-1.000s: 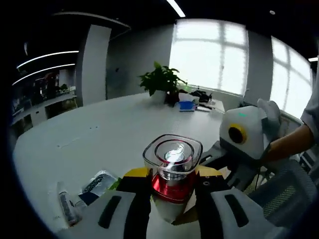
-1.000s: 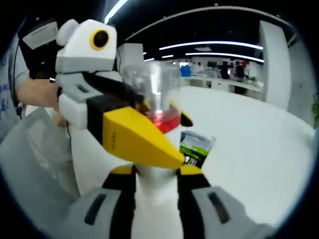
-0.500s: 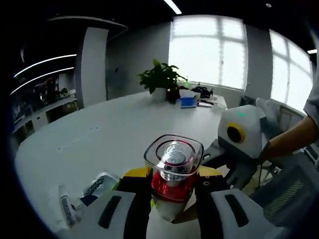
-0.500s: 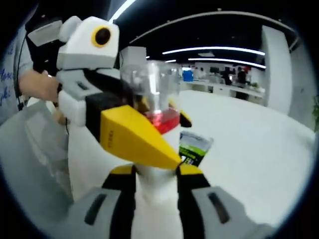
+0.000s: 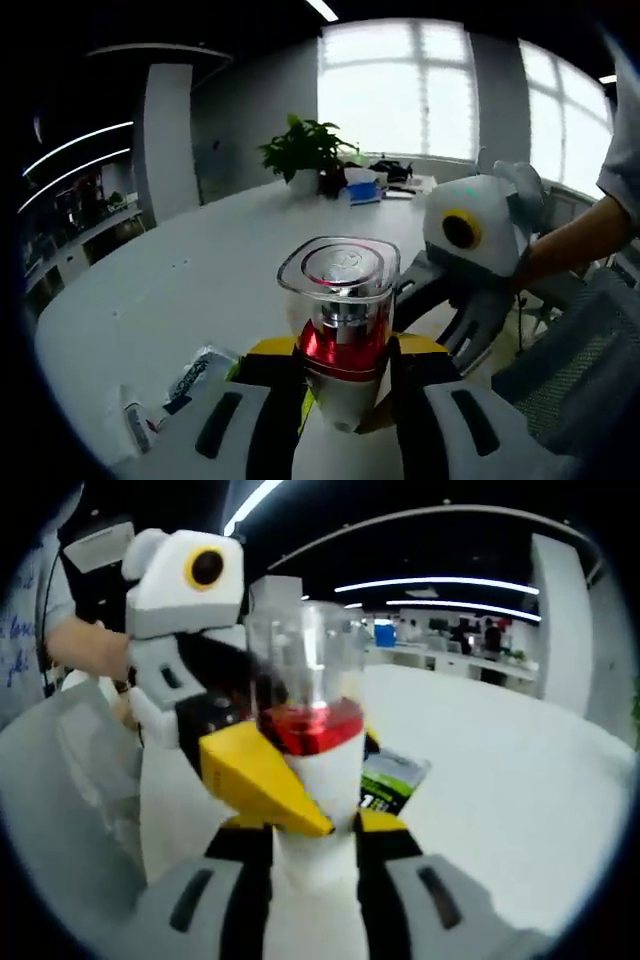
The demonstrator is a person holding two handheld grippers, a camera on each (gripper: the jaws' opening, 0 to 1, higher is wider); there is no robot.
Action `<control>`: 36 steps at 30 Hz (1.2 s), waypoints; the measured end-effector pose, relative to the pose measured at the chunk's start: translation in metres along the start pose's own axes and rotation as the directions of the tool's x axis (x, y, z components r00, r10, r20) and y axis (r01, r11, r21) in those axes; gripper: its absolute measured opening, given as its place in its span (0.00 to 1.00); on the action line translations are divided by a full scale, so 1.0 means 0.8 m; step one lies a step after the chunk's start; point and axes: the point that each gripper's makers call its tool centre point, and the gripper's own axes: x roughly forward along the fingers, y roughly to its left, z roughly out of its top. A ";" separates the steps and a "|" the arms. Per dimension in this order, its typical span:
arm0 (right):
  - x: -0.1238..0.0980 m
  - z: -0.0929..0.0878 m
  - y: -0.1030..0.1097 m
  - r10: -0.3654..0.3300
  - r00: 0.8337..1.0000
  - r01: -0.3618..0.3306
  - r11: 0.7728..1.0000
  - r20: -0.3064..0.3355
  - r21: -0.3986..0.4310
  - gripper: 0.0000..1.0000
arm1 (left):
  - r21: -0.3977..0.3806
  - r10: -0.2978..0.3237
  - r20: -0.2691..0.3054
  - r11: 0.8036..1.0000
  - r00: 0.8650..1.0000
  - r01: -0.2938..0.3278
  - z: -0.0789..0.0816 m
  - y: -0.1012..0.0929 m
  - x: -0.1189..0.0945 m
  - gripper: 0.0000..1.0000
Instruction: Arrange the skincare products in the storage area until every visible bottle or jar stands upright without overlapping.
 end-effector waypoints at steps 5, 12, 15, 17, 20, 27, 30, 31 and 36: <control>-0.001 -0.001 0.001 0.003 1.000 -0.003 1.000 -0.015 -0.013 0.32 | -0.034 -0.005 -0.003 0.999 1.000 0.005 -0.005 0.000 -0.004 0.37; -0.002 -0.004 0.003 -0.017 0.999 0.016 0.999 -0.038 -0.034 0.32 | -0.037 0.013 -0.015 0.999 1.000 -0.014 -0.012 0.007 -0.022 0.40; -0.004 -0.002 0.004 -0.020 0.999 0.018 0.999 -0.040 -0.040 0.34 | -0.039 0.021 -0.020 0.999 1.000 -0.022 -0.016 0.008 -0.030 0.44; -0.007 -0.002 0.005 -0.015 0.999 0.014 0.999 -0.044 -0.039 0.37 | -0.040 0.029 -0.022 0.999 0.999 -0.030 -0.017 0.010 -0.036 0.44; -0.014 0.003 0.009 -0.009 0.999 0.008 1.000 -0.047 -0.029 0.39 | -0.047 0.050 -0.020 0.998 0.999 -0.051 -0.018 0.015 -0.047 0.46; -0.031 0.013 0.013 -0.018 0.998 0.017 1.000 -0.055 -0.008 0.48 | -0.059 0.118 -0.026 0.991 0.993 -0.120 -0.026 0.027 -0.082 0.55; -0.037 0.016 0.016 -0.010 0.998 0.011 1.000 -0.058 0.009 0.55 | -0.065 0.125 -0.029 0.990 0.992 -0.126 -0.028 0.026 -0.094 0.59; -0.041 0.019 0.017 -0.011 0.998 0.011 1.000 -0.055 0.011 0.57 | -0.068 0.139 -0.034 0.988 0.990 -0.141 -0.030 0.027 -0.100 0.63; -0.055 0.033 0.023 -0.015 0.999 0.016 1.000 -0.048 0.013 0.63 | -0.057 0.162 -0.062 0.984 0.985 -0.166 -0.039 0.027 -0.126 0.71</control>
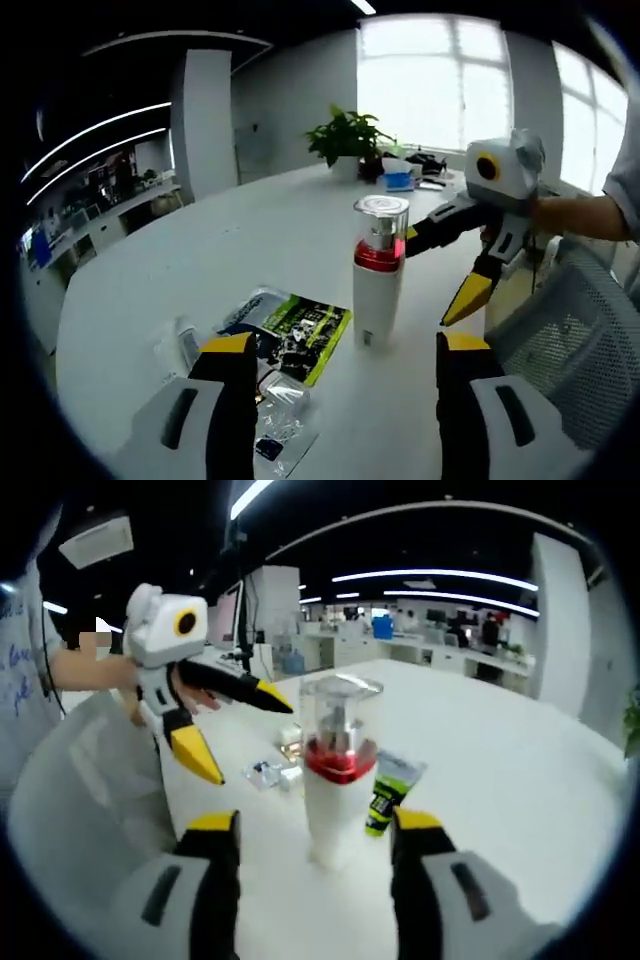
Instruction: Arrange the skincare products in the storage area until every visible bottle or jar stands upright without overlapping.
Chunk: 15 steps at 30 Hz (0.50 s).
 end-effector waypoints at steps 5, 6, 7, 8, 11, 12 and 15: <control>-0.014 0.015 0.006 -0.007 1.000 0.007 1.000 0.011 0.001 0.71 | -0.030 0.043 0.007 0.999 0.999 -0.043 -0.001 0.008 -0.026 0.81; -0.016 0.017 0.007 -0.008 1.000 0.008 1.000 0.012 0.002 0.72 | -0.035 0.052 0.006 0.998 0.999 -0.052 -0.002 0.009 -0.033 0.84; -0.018 0.018 0.006 -0.014 1.000 0.014 1.000 0.013 0.011 0.75 | -0.034 0.062 0.006 0.997 0.998 -0.062 -0.002 0.011 -0.037 0.86; -0.019 0.019 0.007 -0.014 1.000 0.014 1.000 0.008 0.018 0.77 | -0.032 0.071 0.006 0.997 0.997 -0.071 -0.003 0.012 -0.041 0.87; -0.025 0.021 0.013 -0.004 1.000 0.003 1.000 0.002 0.007 0.80 | -0.041 0.104 0.003 0.994 0.995 -0.104 -0.006 0.020 -0.055 0.92; -0.026 0.022 0.014 -0.002 1.000 0.002 1.000 -0.002 0.001 0.81 | -0.051 0.120 0.005 0.992 0.993 -0.119 -0.007 0.023 -0.060 0.94; -0.030 0.022 0.020 0.007 1.000 -0.007 1.000 -0.017 -0.006 0.86 | -0.058 0.159 0.009 0.986 0.987 -0.159 -0.007 0.029 -0.073 0.96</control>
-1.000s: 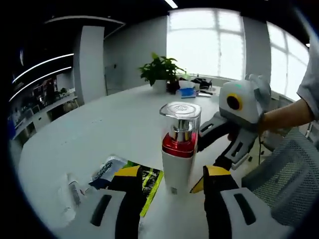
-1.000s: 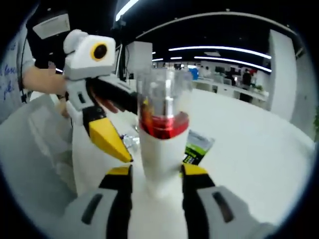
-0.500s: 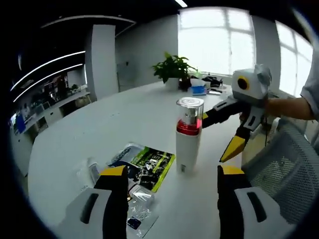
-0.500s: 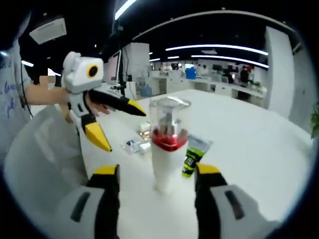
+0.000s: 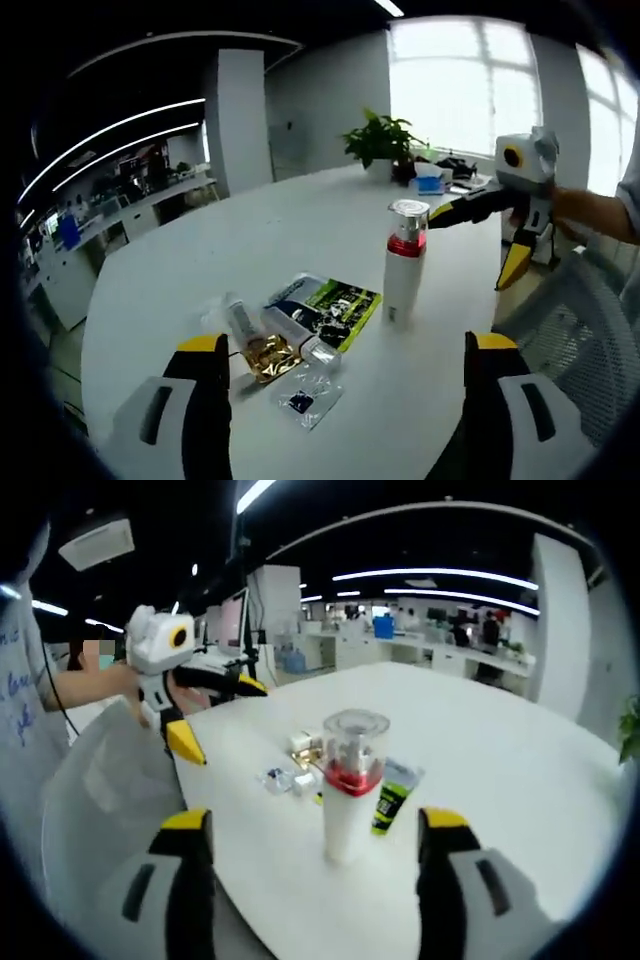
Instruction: Arrange the skincare products in the storage area until every visible bottle or jar stands upright without overlapping.
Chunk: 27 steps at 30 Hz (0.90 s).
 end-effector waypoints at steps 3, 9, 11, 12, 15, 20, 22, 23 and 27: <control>-0.003 0.000 0.004 0.010 1.000 -0.010 1.000 -0.008 -0.003 0.90 | -0.007 0.025 -0.008 1.000 1.000 -0.025 -0.001 0.005 -0.012 0.97; -0.010 0.004 0.010 0.015 1.000 -0.015 1.000 -0.008 -0.020 0.98 | -0.021 0.103 0.006 0.995 0.995 -0.102 -0.002 0.024 -0.034 0.97; -0.011 0.004 0.012 0.018 1.000 -0.018 1.000 -0.011 -0.025 0.99 | -0.024 0.122 -0.001 0.992 0.992 -0.122 -0.006 0.030 -0.039 0.97; -0.012 0.004 0.013 0.020 1.000 -0.020 0.999 -0.017 -0.027 0.99 | -0.022 0.130 -0.005 0.991 0.991 -0.130 -0.008 0.033 -0.042 0.97; -0.013 0.004 0.013 0.012 1.000 -0.013 0.999 -0.021 -0.045 1.00 | -0.016 0.147 -0.017 0.989 0.989 -0.147 -0.012 0.042 -0.048 0.97; -0.015 0.010 0.014 -0.007 1.000 0.007 1.000 -0.018 -0.028 1.00 | -0.018 0.155 -0.032 0.988 0.987 -0.156 -0.017 0.059 -0.046 0.97; -0.014 0.013 0.016 -0.014 1.000 0.013 0.999 -0.018 -0.031 1.00 | -0.019 0.155 -0.041 0.988 0.987 -0.155 -0.020 0.066 -0.043 0.97; -0.013 0.015 0.017 -0.017 1.000 0.016 0.999 -0.020 -0.031 1.00 | -0.019 0.152 -0.046 0.988 0.987 -0.153 -0.022 0.069 -0.041 0.97; -0.012 0.021 0.014 -0.070 0.997 0.070 0.998 -0.015 -0.009 1.00 | -0.040 0.121 -0.074 0.991 0.990 -0.124 -0.034 0.079 -0.029 0.97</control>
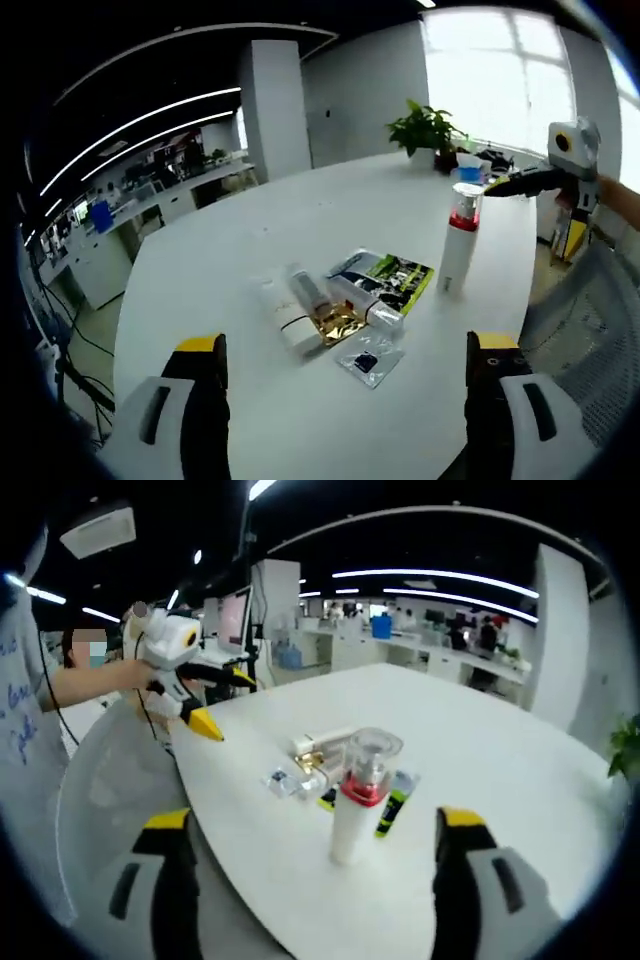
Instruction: Arrange the skincare products in the storage area until every visible bottle or jar stands upright without overlapping.
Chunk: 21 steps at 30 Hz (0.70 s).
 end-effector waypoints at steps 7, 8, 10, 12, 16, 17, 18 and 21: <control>0.002 0.004 0.005 -0.045 0.999 0.045 0.999 -0.011 0.010 1.00 | -0.010 -0.012 -0.042 1.000 0.999 0.012 -0.013 0.028 0.040 0.91; 0.002 0.006 0.005 -0.054 0.998 0.054 0.998 -0.008 0.010 1.00 | -0.015 -0.011 -0.048 1.000 0.999 0.010 -0.014 0.034 0.048 0.89; 0.004 0.006 0.004 -0.071 0.997 0.072 0.997 -0.009 0.018 1.00 | -0.026 -0.018 -0.069 1.000 0.997 0.016 -0.017 0.041 0.062 0.84; 0.005 0.004 0.004 -0.087 0.996 0.087 0.996 -0.021 0.023 1.00 | -0.037 -0.028 -0.080 0.999 0.996 0.025 -0.018 0.045 0.073 0.83; 0.006 0.005 0.006 -0.103 0.994 0.104 0.994 -0.028 0.025 1.00 | -0.060 -0.050 -0.113 0.997 0.992 0.044 -0.020 0.051 0.097 0.78; 0.007 0.005 0.006 -0.108 0.994 0.109 0.994 -0.029 0.032 1.00 | -0.061 -0.053 -0.129 0.997 0.990 0.046 -0.022 0.054 0.106 0.76; 0.008 0.004 0.007 -0.111 0.993 0.112 0.993 -0.033 0.035 1.00 | -0.061 -0.053 -0.144 0.997 0.988 0.045 -0.023 0.057 0.111 0.74; 0.011 0.000 0.007 -0.119 0.992 0.121 0.992 -0.048 0.040 1.00 | -0.065 -0.053 -0.178 0.997 0.983 0.042 -0.023 0.069 0.131 0.64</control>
